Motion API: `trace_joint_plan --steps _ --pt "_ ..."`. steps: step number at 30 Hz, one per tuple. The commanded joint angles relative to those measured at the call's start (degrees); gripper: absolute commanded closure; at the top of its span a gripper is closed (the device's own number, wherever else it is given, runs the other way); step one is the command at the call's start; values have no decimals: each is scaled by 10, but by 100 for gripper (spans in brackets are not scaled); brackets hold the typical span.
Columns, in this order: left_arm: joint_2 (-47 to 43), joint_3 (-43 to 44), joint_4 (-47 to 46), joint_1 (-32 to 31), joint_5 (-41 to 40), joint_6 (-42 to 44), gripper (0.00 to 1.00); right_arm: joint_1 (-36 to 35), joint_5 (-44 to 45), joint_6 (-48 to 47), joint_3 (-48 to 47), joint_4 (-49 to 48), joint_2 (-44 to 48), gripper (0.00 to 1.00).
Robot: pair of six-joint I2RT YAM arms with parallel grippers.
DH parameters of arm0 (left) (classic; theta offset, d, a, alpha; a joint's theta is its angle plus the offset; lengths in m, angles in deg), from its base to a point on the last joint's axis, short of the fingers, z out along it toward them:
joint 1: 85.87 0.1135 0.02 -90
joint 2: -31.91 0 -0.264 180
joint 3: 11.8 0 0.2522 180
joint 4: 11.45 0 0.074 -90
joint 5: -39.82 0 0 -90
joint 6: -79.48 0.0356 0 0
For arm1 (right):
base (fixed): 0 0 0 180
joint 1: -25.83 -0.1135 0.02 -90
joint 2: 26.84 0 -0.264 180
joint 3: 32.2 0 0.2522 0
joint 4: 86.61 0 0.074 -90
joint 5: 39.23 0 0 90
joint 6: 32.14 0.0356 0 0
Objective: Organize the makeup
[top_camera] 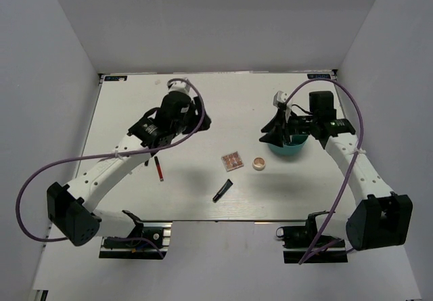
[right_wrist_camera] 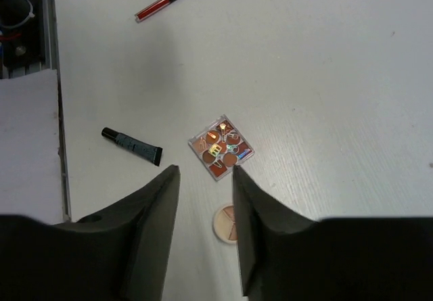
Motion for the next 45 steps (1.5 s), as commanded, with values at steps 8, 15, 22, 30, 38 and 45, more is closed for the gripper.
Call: trace_joint_plan --steps 8,15,22,30,38,45 --pt "-64 -89 252 3 -116 -168 73 -101 143 117 -66 -42 -91 100" --pt "5 -105 287 27 -151 -167 64 -151 215 153 -87 -38 -128 81" --pt "34 -129 223 117 -86 -88 50 -153 240 161 -80 -37 -131 72" --pt "81 -145 180 208 -24 -1 50 -152 258 164 -65 -41 -126 70" --pt "141 -127 155 214 -29 39 51 -152 264 164 -71 -41 -129 70" --pt "164 -150 134 214 -54 57 52 -152 268 159 -69 -39 -131 69"
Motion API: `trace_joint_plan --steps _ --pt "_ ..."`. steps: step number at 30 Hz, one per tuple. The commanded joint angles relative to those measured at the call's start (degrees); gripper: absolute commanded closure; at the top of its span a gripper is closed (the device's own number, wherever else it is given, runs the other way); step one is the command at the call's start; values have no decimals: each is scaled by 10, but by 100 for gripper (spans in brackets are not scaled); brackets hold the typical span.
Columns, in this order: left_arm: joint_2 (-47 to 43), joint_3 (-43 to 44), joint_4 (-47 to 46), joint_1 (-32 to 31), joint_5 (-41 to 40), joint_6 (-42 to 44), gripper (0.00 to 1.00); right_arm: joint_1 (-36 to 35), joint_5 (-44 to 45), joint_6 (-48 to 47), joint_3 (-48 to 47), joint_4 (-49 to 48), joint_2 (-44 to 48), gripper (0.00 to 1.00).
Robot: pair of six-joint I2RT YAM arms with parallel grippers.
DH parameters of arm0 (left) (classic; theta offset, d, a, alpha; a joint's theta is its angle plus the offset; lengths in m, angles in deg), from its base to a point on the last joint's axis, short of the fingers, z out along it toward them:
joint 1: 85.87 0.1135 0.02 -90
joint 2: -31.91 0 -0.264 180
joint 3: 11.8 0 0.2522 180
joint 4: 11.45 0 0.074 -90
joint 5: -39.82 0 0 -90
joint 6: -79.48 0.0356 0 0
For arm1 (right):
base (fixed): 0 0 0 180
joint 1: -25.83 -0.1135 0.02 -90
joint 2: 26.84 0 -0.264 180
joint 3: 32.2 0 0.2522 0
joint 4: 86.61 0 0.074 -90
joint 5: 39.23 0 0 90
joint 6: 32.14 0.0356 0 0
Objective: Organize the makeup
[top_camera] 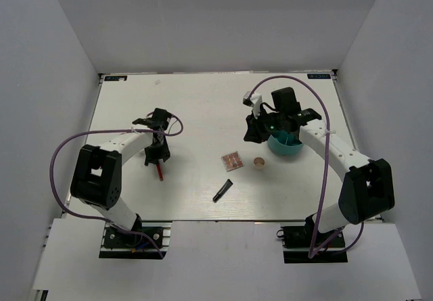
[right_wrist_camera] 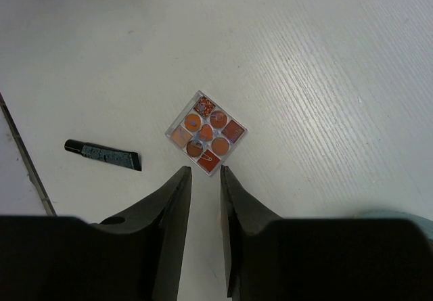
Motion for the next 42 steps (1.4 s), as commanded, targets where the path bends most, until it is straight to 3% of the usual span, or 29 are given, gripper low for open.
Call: trace_joint_plan --steps 1,16,23,32,42 --pt "1 -6 -23 2 -20 19 52 0 4 -4 -8 -8 5 70" --pt "39 -18 -54 7 -25 47 51 2 12 -6 -11 -4 3 69" --pt "43 -40 -80 7 11 47 62 3 15 -4 -14 -4 4 69" --pt "56 -57 -115 -3 74 58 63 3 15 -2 -13 -5 5 69" --pt "57 -76 -147 -8 126 75 75 6 19 -3 -16 -5 8 69"
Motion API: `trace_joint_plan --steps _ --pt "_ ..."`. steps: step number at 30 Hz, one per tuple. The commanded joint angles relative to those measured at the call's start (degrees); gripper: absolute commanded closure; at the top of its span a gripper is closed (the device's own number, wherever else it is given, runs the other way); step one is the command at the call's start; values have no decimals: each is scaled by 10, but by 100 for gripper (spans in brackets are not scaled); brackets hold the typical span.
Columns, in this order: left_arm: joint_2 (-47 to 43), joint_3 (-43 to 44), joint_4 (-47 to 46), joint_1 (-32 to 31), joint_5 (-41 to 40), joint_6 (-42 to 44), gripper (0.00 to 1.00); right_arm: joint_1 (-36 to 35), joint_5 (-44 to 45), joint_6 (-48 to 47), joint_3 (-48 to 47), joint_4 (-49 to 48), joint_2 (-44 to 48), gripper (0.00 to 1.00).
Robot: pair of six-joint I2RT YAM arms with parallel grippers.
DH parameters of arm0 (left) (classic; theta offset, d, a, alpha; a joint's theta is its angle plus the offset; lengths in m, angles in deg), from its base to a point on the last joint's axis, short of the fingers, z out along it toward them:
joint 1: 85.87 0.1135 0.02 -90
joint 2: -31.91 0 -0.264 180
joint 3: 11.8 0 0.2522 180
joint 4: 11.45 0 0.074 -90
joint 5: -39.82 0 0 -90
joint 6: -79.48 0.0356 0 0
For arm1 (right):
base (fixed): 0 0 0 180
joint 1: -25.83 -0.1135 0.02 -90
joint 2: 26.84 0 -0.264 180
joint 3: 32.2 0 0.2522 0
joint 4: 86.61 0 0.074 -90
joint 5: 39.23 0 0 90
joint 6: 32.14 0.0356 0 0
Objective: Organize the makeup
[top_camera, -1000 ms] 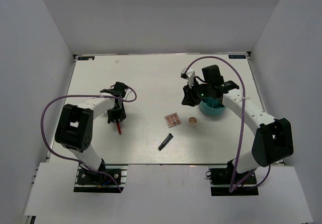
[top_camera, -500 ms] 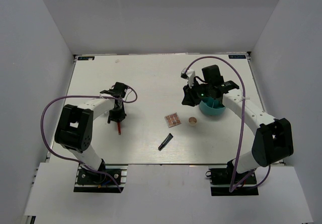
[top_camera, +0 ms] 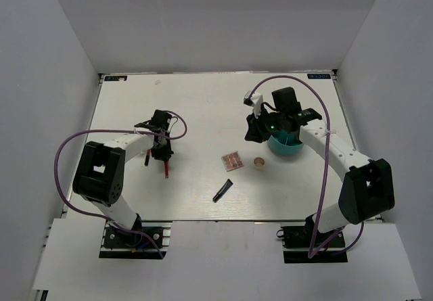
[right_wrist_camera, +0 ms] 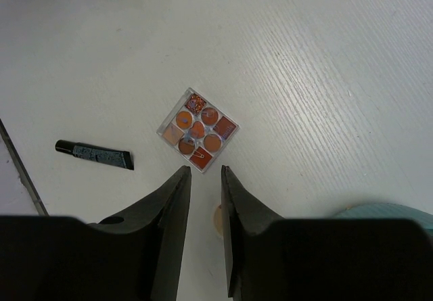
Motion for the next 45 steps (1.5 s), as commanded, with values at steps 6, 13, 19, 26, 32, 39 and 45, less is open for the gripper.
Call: trace_joint_plan --steps 6,13,19,26,32,39,45 --pt "14 -27 -25 -10 103 10 95 8 8 -6 -30 3 7 68" --pt "-36 90 -46 -21 219 25 100 20 -9 1 -61 5 15 90" --pt "-3 223 -100 -47 318 21 100 42 114 58 -68 -81 47 100" --pt "77 346 -222 -104 387 -40 100 79 231 99 -52 -188 94 100" --pt "180 416 -360 -155 394 -71 100 111 281 128 4 -279 163 100" --pt "277 474 -544 -209 377 -89 100 137 273 130 53 -295 212 100" --pt "341 530 -609 -239 347 -71 100 154 259 136 78 -293 231 100"
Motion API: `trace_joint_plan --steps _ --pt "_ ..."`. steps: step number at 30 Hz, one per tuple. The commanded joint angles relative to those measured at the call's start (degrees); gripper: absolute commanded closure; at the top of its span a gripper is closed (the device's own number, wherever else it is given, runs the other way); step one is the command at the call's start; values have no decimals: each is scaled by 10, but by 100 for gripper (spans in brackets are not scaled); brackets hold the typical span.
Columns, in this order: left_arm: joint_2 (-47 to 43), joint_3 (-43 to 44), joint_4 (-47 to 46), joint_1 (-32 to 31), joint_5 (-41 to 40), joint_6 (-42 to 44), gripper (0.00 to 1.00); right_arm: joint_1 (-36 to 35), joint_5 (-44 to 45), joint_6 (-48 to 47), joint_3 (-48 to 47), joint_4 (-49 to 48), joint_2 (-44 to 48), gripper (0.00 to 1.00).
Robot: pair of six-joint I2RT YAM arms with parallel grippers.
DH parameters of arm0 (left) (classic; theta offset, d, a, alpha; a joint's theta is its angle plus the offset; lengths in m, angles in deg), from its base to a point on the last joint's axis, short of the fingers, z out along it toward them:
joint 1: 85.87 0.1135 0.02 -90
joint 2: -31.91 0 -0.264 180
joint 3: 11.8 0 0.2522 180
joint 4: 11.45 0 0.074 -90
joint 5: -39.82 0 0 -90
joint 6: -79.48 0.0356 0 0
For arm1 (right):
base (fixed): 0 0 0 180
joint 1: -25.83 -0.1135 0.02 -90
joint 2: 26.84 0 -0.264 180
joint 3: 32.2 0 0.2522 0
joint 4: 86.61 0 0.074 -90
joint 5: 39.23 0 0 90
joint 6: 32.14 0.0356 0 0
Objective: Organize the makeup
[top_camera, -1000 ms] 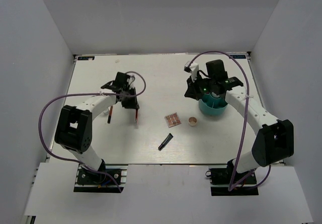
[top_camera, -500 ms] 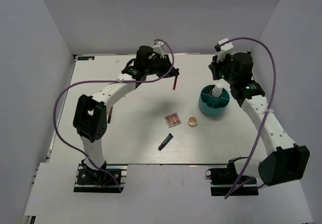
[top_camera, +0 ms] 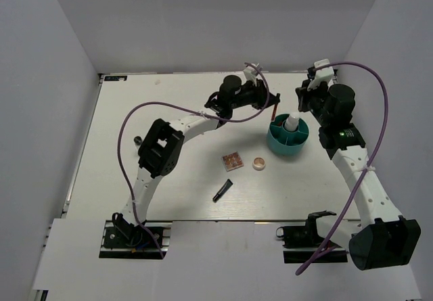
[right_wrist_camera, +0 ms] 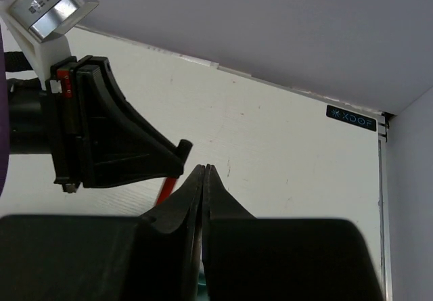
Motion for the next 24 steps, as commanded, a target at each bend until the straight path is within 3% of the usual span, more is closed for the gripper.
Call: trace_joint_plan --steps 1,13,24 --pt "16 59 -72 -12 -20 14 100 9 -5 12 7 -28 20 100" --pt "58 88 -35 -41 -86 84 100 30 -26 19 28 -29 30 100" --pt "74 87 3 -46 -70 95 100 39 -42 24 33 -33 29 100"
